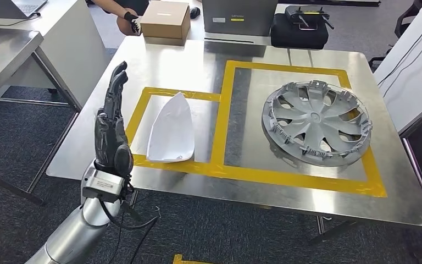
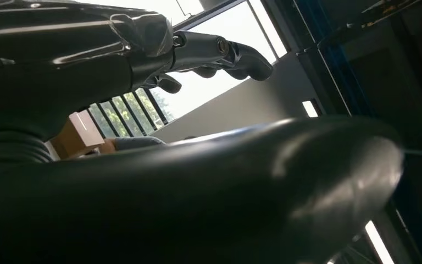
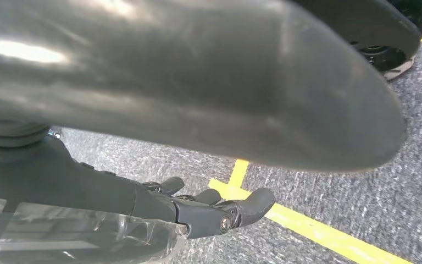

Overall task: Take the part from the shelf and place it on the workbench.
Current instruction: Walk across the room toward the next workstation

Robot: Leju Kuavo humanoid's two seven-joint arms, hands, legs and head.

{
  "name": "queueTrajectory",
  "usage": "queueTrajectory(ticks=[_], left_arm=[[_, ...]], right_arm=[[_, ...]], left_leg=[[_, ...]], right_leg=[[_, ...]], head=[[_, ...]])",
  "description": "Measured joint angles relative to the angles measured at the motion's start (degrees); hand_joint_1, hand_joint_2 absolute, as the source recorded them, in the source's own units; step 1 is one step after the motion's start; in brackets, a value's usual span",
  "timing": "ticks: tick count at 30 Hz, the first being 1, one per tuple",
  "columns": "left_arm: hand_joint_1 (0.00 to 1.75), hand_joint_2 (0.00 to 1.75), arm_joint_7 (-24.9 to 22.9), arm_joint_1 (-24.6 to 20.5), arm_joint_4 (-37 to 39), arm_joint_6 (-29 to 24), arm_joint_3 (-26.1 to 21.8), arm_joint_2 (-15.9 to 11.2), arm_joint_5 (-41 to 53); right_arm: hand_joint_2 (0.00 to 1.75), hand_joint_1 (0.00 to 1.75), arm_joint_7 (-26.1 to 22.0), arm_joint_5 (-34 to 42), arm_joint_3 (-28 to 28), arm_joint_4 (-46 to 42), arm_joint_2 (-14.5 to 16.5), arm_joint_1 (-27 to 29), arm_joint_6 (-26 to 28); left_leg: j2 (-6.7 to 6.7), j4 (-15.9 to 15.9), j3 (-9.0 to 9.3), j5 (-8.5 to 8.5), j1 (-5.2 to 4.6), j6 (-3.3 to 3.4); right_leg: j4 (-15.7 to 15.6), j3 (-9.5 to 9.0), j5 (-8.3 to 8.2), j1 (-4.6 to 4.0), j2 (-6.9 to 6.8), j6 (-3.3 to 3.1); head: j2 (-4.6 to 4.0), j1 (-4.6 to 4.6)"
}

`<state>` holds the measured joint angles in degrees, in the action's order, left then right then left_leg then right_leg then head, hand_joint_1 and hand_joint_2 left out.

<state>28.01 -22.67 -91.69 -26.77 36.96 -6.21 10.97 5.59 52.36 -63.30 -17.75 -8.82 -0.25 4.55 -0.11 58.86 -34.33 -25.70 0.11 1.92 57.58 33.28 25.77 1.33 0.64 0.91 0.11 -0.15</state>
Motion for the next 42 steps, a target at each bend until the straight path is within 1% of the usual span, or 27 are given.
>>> queueTrajectory(ticks=[3, 5, 6, 8, 9, 10, 11, 13, 14, 16, 19, 21, 24, 25, 26, 27, 29, 30, 31, 33, 35, 36, 37, 39, 40, 41, 42], left_arm=[[0.00, 0.00, 1.18, 1.83, -4.98, 2.00, 0.65, -1.52, -6.33], [0.00, 0.00, 2.14, 3.15, -7.37, 3.54, 0.83, -2.30, -9.78], [0.00, 0.00, 2.62, 3.84, -8.33, 4.40, 0.94, -2.58, -11.28], [0.00, 0.00, 3.36, 5.48, -9.59, 6.17, 1.23, -3.24, -13.78], [0.00, 0.00, 3.67, 6.42, -10.06, 7.07, 1.37, -3.61, -14.96], [0.00, 0.00, 3.93, 7.33, -10.41, 7.87, 1.48, -3.95, -15.94], [0.00, 0.00, 4.12, 8.17, -10.73, 8.63, 1.55, -4.24, -16.89], [0.00, 0.00, 4.24, 9.50, -11.13, 10.16, 1.64, -4.70, -18.79], [0.00, 0.00, 4.22, 10.12, -11.24, 11.01, 1.67, -4.92, -19.87], [0.00, 0.00, 4.17, 11.53, -11.29, 12.50, 1.68, -5.39, -21.69], [0.00, 0.00, 4.27, 13.97, -11.26, 13.57, 1.54, -6.21, -22.72], [0.00, 0.00, 4.52, 15.43, -11.11, 14.04, 1.29, -6.90, -22.78], [0.00, 0.00, 4.69, 18.67, -10.27, 15.84, 0.42, -8.02, -21.86], [0.00, 0.00, 4.59, 20.01, -9.84, 17.11, -0.05, -8.29, -21.45], [0.00, 0.00, 4.40, 21.27, -9.34, 18.72, -0.62, -8.52, -21.17], [0.00, 0.00, 4.12, 22.40, -8.88, 20.33, -1.19, -8.66, -21.06], [0.00, 0.00, 3.51, 23.99, -7.90, 23.22, -2.25, -8.90, -21.15], [0.00, 0.00, 3.28, 24.45, -7.26, 24.41, -2.68, -8.98, -21.28], [0.00, 0.00, 3.07, 24.73, -6.46, 25.48, -3.05, -9.06, -21.42], [0.00, 0.00, 2.49, 25.20, -4.45, 27.09, -3.66, -9.12, -21.78], [0.00, 0.00, 1.98, 25.58, -2.54, 27.82, -4.18, -9.05, -22.09], [0.00, 0.00, 1.85, 25.71, -1.76, 27.95, -4.36, -8.95, -22.18], [0.00, 0.00, 1.66, 25.77, -1.04, 27.95, -4.47, -8.81, -22.19], [0.00, 0.00, 0.70, 25.82, 0.68, 27.31, -4.53, -8.53, -21.95], [0.00, 0.00, 0.03, 25.83, 1.81, 26.74, -4.54, -8.39, -21.80], [0.00, 0.00, -0.62, 25.82, 3.13, 26.12, -4.53, -8.23, -21.65], [0.00, 0.00, -1.06, 25.83, 4.46, 25.59, -4.53, -8.07, -21.60]], right_arm=[[0.00, 0.00, -0.17, 0.32, -0.74, -0.14, -0.07, 0.03, -0.07], [0.00, 0.00, -0.21, 0.49, -1.15, -0.15, -0.08, 0.01, -0.08], [0.00, 0.00, -0.21, 0.62, -1.35, -0.15, -0.09, -0.03, -0.08], [0.00, 0.00, -0.22, 1.05, -1.79, -0.15, -0.13, -0.11, -0.09], [0.00, 0.00, -0.22, 1.33, -1.98, -0.15, -0.15, -0.12, -0.09], [0.00, 0.00, -0.22, 1.62, -2.12, -0.15, -0.16, -0.10, -0.09], [0.00, 0.00, -0.27, 1.94, -2.22, -0.15, -0.17, -0.09, -0.09], [0.00, 0.00, -0.41, 2.60, -2.30, -0.15, -0.19, -0.11, -0.05], [0.00, 0.00, -0.49, 2.98, -2.31, -0.17, -0.20, -0.12, 0.02], [0.00, 0.00, -0.59, 3.66, -2.31, -0.31, -0.26, -0.06, 0.29], [0.00, 0.00, -0.63, 4.42, -2.33, -0.98, -0.49, 0.54, 1.26], [0.00, 0.00, -0.61, 4.86, -2.39, -1.98, -0.94, 0.93, 2.36], [0.00, 0.00, -0.27, 5.76, -2.79, -5.00, -2.17, 1.62, 4.82], [0.00, 0.00, -0.04, 6.26, -3.15, -6.30, -2.71, 1.90, 5.71], [0.00, 0.00, 0.21, 6.89, -3.59, -7.70, -3.25, 2.14, 6.59], [0.00, 0.00, 0.39, 7.52, -4.06, -8.92, -3.81, 2.35, 7.19], [0.00, 0.00, 0.60, 8.67, -4.98, -11.18, -4.67, 2.62, 7.89], [0.00, 0.00, 0.63, 9.18, -5.43, -12.15, -5.03, 2.70, 8.05], [0.00, 0.00, 0.63, 9.70, -5.88, -12.93, -5.33, 2.71, 8.16], [0.00, 0.00, 0.59, 10.68, -6.76, -14.18, -5.82, 2.69, 8.26], [0.00, 0.00, 0.55, 11.32, -7.61, -15.04, -6.19, 2.70, 8.25], [0.00, 0.00, 0.55, 11.50, -7.95, -15.41, -6.40, 2.76, 8.24], [0.00, 0.00, 0.54, 11.68, -8.24, -15.69, -6.59, 2.80, 8.25], [0.00, 0.00, 0.27, 12.53, -8.77, -16.34, -7.10, 2.84, 8.51], [0.00, 0.00, 0.02, 13.20, -9.10, -16.78, -7.43, 2.83, 8.82], [0.00, 0.00, -0.24, 13.94, -9.44, -17.34, -7.80, 2.82, 9.19], [0.00, 0.00, -0.44, 14.53, -9.74, -17.91, -8.19, 2.82, 9.55]], left_leg=[[0.02, -1.40, 0.63, 0.07, -0.23, 0.66], [0.10, -2.39, 1.34, 0.77, 0.00, 1.33], [0.18, -2.75, 1.63, 1.13, 0.13, 1.58], [0.28, -2.76, 1.54, 1.42, -0.06, 1.81], [0.29, -2.70, 1.42, 1.48, -0.12, 1.82], [0.28, -2.63, 1.30, 1.52, -0.16, 1.80], [0.24, -2.51, 1.19, 1.56, -0.17, 1.77], [0.16, -2.06, 0.95, 1.55, -0.15, 1.61], [0.12, -1.71, 0.74, 1.50, -0.26, 1.40], [0.06, -1.19, 0.25, 1.58, -0.45, 0.76], [-0.03, -0.97, -0.29, 1.94, -0.35, -0.23], [-0.07, 1.68, -1.51, -0.79, -0.11, -0.93], [0.02, 11.73, -4.45, -8.20, 0.39, -1.83], [0.03, 13.63, -4.43, -9.30, 0.47, -1.89], [0.03, 13.38, -3.31, -9.35, 0.49, -1.79], [0.03, 10.77, -0.97, -8.50, 0.47, -1.53], [0.07, 2.53, 4.93, -6.55, 0.27, -0.74], [0.08, -0.48, 6.73, -5.83, 0.03, -0.32], [0.09, -1.98, 7.45, -5.50, -0.25, 0.04], [0.09, -2.34, 6.95, -4.59, -0.81, 0.75], [0.30, -3.04, 6.35, -2.95, -0.70, 1.49], [0.42, -3.43, 5.75, -1.93, -0.57, 1.87], [0.52, -3.69, 4.99, -0.97, -0.44, 2.10], [0.55, -3.66, 3.09, 0.57, -0.54, 2.30], [0.58, -3.57, 2.14, 1.32, -0.58, 2.22], [0.62, -3.42, 1.14, 2.04, -0.59, 2.10], [0.67, -3.18, 0.16, 2.70, -0.57, 1.92]], right_leg=[[-0.24, 0.13, -0.07, 0.03, -0.06, 0.85], [1.32, 0.81, 0.95, -0.03, -0.19, 0.97], [3.66, 1.84, 2.22, -0.05, -0.26, 0.75], [11.11, 4.97, 5.68, -0.05, -0.30, 0.21], [14.45, 6.34, 6.98, -0.04, -0.30, 0.23], [16.02, 6.86, 7.49, 0.00, -0.31, 0.51], [15.05, 6.12, 6.96, 0.05, -0.32, 1.00], [7.10, 1.75, 4.22, 0.20, -0.38, 1.94], [3.27, -0.31, 2.90, 0.18, -0.38, 2.03], [-0.01, -1.91, 1.69, 0.01, -0.34, 1.48], [0.13, -1.25, 0.75, 0.08, -0.36, 0.27], [-0.01, -0.43, -0.06, 0.42, -0.50, -0.59], [0.03, 1.21, -1.27, 0.24, -0.58, -1.10], [0.05, 1.78, -1.70, 0.11, -0.57, -1.09], [0.06, 2.36, -2.18, -0.02, -0.56, -1.05], [0.05, 2.91, -2.66, -0.15, -0.54, -0.96], [-0.05, 3.62, -3.65, -0.35, -0.55, -0.65], [-0.18, 3.76, -4.09, -0.39, -0.62, -0.39], [-0.29, 3.78, -4.52, -0.36, -0.71, -0.03], [-0.78, 3.71, -5.46, -0.19, -0.86, 0.78], [-0.51, 4.11, -5.17, -0.08, -0.83, 1.00], [0.81, 4.71, -3.54, -0.11, -0.78, 0.68], [3.34, 5.57, -0.94, -0.09, -0.75, 0.17], [10.65, 7.21, 4.46, -0.08, -0.72, -0.34], [13.73, 7.34, 5.69, -0.04, -0.71, -0.04], [15.29, 6.64, 5.71, 0.00, -0.71, 0.60], [14.75, 4.93, 4.80, 0.05, -0.72, 1.35]], head=[[0.00, -0.01], [0.00, 0.05], [0.00, 0.10], [0.00, 0.09], [0.00, 0.08], [0.00, 0.07], [0.00, 0.08], [0.00, 0.09], [0.00, 0.07], [0.00, 0.03], [0.00, 0.02], [0.00, -0.10], [0.00, -0.22], [0.00, -0.24], [0.00, -0.24], [0.00, -0.25], [0.00, -0.24], [0.00, -0.22], [0.00, -0.19], [0.00, -0.17], [0.00, -0.14], [0.00, -0.08], [0.00, -0.02], [0.00, 0.06], [0.00, 0.06], [0.00, 0.06], [0.00, 0.05]])
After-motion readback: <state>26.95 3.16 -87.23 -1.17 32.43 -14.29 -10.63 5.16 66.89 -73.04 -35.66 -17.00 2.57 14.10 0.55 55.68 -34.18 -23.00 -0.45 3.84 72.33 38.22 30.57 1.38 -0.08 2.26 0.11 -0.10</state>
